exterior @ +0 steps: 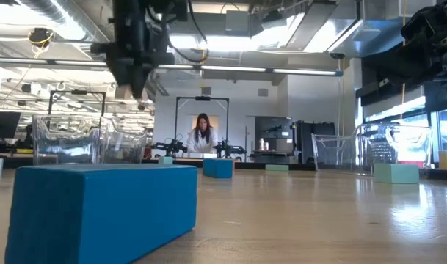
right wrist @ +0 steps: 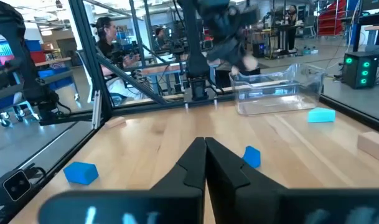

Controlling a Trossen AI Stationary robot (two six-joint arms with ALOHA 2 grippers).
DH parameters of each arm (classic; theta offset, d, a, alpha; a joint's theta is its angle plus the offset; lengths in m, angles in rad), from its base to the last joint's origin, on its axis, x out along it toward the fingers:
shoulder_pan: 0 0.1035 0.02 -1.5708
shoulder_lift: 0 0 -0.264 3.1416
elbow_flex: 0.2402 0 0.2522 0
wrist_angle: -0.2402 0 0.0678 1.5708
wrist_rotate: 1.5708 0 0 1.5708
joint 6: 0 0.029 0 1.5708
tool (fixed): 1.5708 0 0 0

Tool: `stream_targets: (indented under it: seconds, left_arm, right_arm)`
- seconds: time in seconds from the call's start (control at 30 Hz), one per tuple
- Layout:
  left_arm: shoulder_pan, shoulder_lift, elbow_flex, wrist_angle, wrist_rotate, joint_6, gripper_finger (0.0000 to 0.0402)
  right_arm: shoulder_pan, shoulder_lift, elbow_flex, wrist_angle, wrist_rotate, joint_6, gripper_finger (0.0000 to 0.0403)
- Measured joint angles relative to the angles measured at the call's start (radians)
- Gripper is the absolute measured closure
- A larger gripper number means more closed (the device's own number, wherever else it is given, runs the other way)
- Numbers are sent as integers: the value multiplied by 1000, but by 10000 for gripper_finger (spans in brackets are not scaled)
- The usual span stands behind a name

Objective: Sort & place blocks by color
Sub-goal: Put the middle left brown block into the top left transparent bin

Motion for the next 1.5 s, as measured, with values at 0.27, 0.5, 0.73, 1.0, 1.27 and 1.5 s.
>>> stream_targets:
  seconds: [0.27, 0.5, 0.73, 1.0, 1.27, 1.5]
  left_arm:
    - [231, -1, 84, -97, 6, 78, 274]
    - [409, -1, -9, -5, 55, 164, 274]
    - [517, -1, -133, 153, 126, 214, 274]
    - [577, -1, -276, 326, 203, 229, 274]
    - [614, -1, -353, 340, 246, 259, 230]
    - [610, -1, -374, 398, 230, 260, 215]
  right_arm:
    - [0, 0, 0, -4, -43, 1, 393]
    - [0, 0, 0, -4, -153, -1, 393]
    - [0, 0, 0, -9, -151, -7, 393]
    - [0, 0, 0, -31, -149, -5, 393]
    - [0, 0, 0, -31, -149, -7, 393]
    - [0, 0, 0, -31, -149, -4, 393]
